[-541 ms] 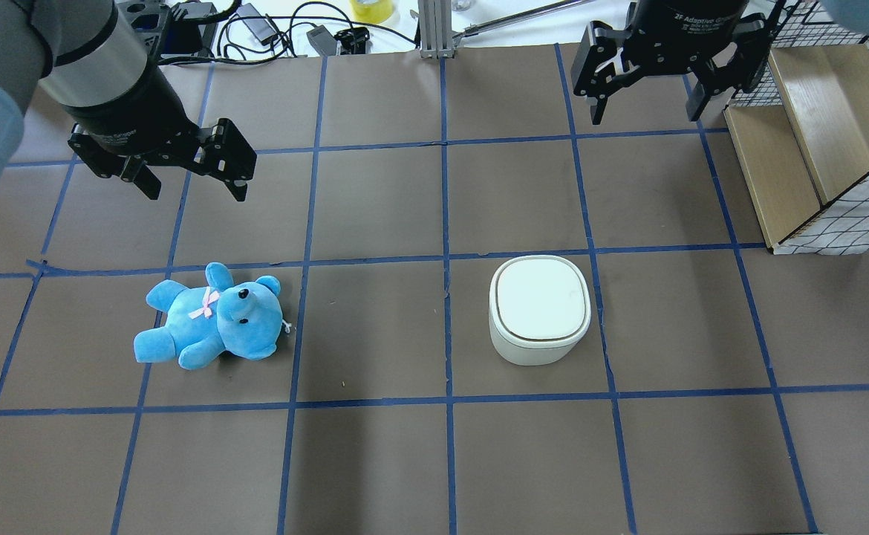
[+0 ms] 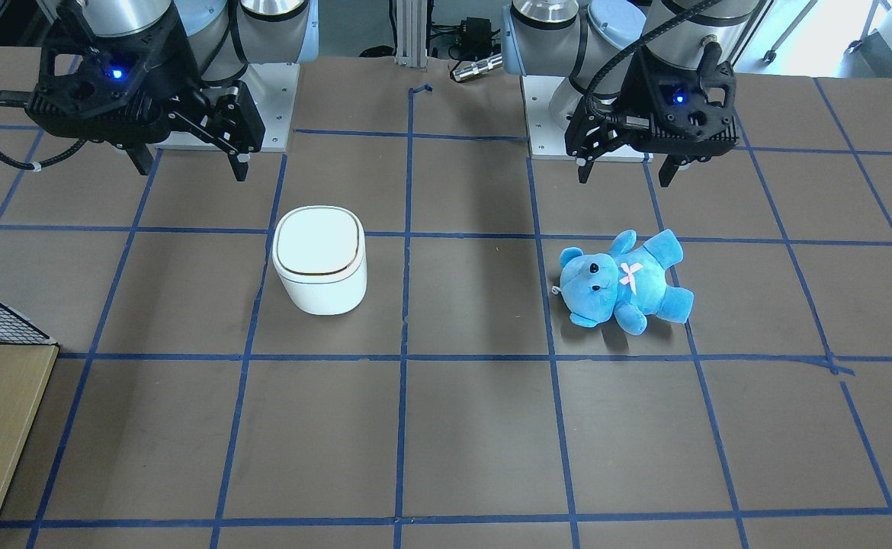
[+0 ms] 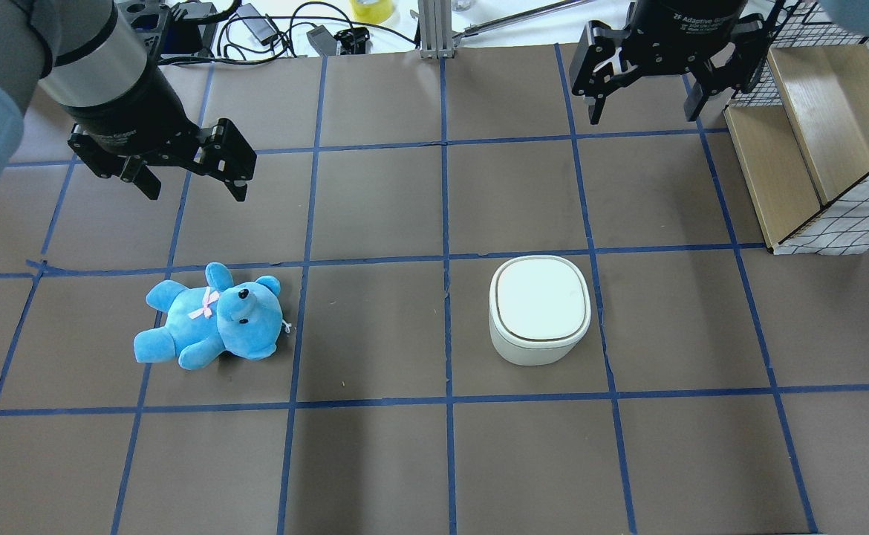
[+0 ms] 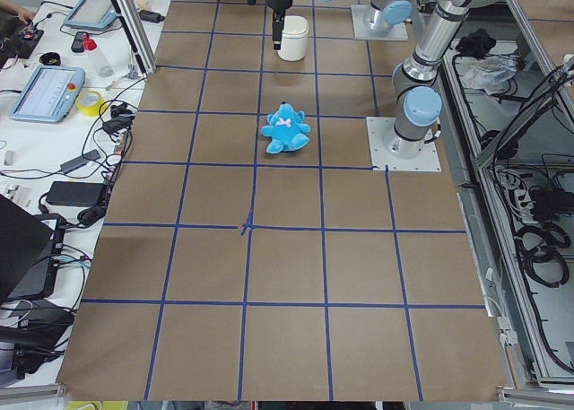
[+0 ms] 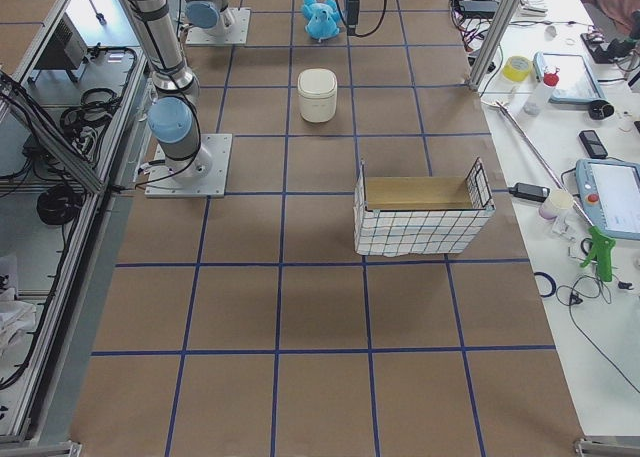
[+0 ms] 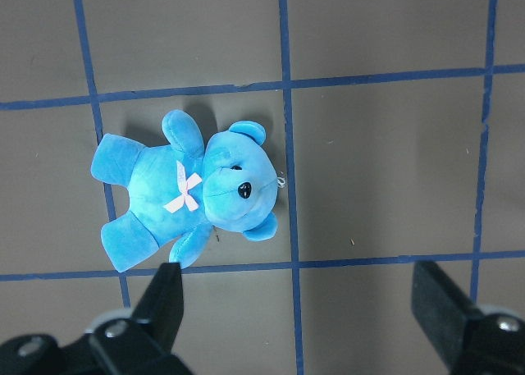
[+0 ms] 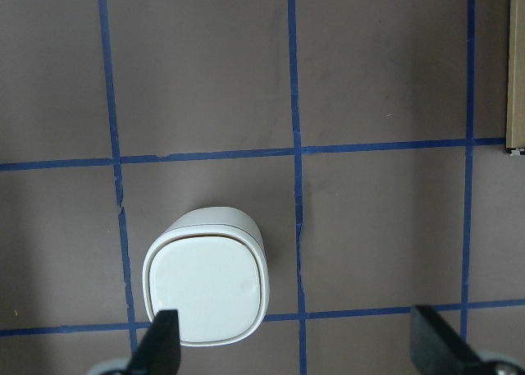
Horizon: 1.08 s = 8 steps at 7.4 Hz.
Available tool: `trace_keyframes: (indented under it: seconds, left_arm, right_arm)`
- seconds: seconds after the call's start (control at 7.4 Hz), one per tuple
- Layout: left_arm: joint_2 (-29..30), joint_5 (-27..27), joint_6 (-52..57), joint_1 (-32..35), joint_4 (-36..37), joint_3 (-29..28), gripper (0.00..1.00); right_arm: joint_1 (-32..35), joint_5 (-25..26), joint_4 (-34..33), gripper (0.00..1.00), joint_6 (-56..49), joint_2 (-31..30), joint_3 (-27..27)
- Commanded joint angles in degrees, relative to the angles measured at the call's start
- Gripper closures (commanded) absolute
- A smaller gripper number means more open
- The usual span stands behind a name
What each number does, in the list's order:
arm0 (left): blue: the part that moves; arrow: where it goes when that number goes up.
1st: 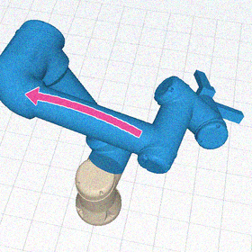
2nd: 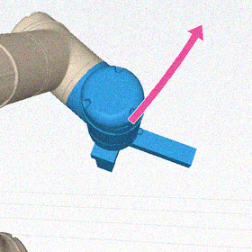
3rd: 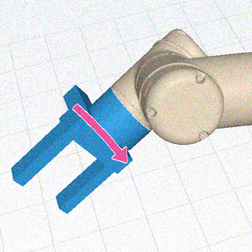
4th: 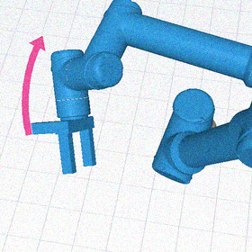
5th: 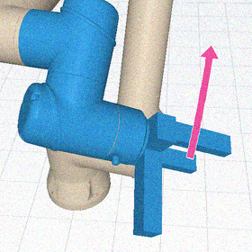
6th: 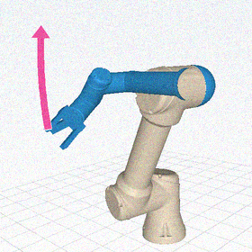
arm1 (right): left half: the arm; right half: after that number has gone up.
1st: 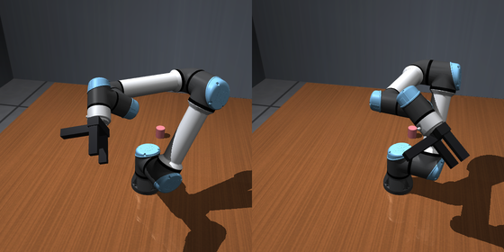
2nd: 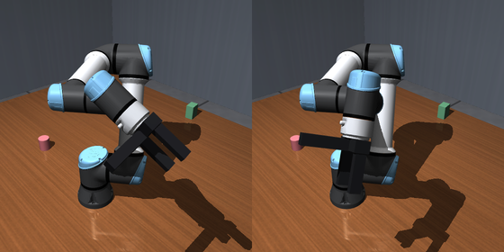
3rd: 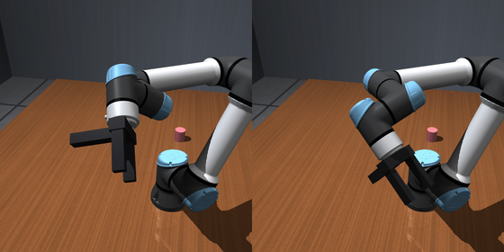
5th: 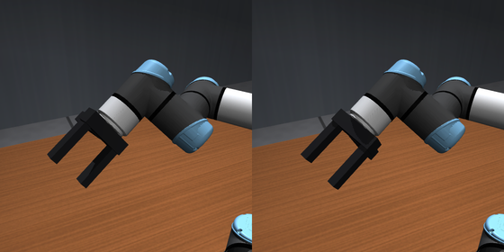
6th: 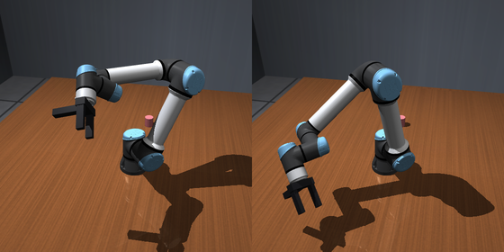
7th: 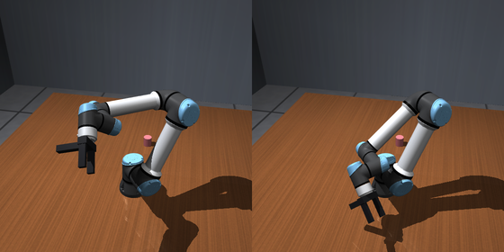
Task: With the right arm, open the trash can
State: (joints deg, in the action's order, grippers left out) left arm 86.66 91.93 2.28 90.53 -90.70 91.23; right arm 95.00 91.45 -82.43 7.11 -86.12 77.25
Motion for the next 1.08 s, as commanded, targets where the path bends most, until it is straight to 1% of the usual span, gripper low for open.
trace_keyframes:
  seconds: [0.0, 0.14, 0.27, 0.41, 0.68, 0.81, 0.95]
  left_arm:
    - [0.0, 0.0, 0.0, 0.0, 0.0, 0.0, 0.00]
    - [0.0, 0.0, 0.0, 0.0, 0.0, 0.0, 0.00]
    - [0.0, 0.0, 0.0, 0.0, 0.0, 0.0, 0.00]
    - [0.0, 0.0, -0.1, 0.0, 0.0, 0.0, 0.00]
    - [0.0, 0.0, 0.0, 0.0, 0.0, 0.0, 0.00]
    - [0.0, 0.0, 0.0, 0.0, 0.0, 0.0, 0.00]
    - [0.0, 0.0, 0.0, 0.0, 0.0, 0.0, 0.00]
  right_arm:
    - [0.2, -0.2, 0.0, 0.00, -0.2, 0.3, 0.1]
    - [0.2, -0.3, -0.2, 0.00, -0.2, 0.6, 0.1]
    - [0.2, -0.3, -0.2, 0.08, -0.2, 0.7, 0.1]
    - [0.2, -0.3, -0.3, 0.24, -0.1, 0.7, 0.1]
    - [0.3, 0.0, 0.4, 0.93, -0.1, 0.7, 0.1]
    - [0.5, 0.0, 0.9, 1.00, 0.0, 0.7, 0.3]
    - [0.7, -0.1, 2.0, 1.00, 0.3, 0.7, 0.5]
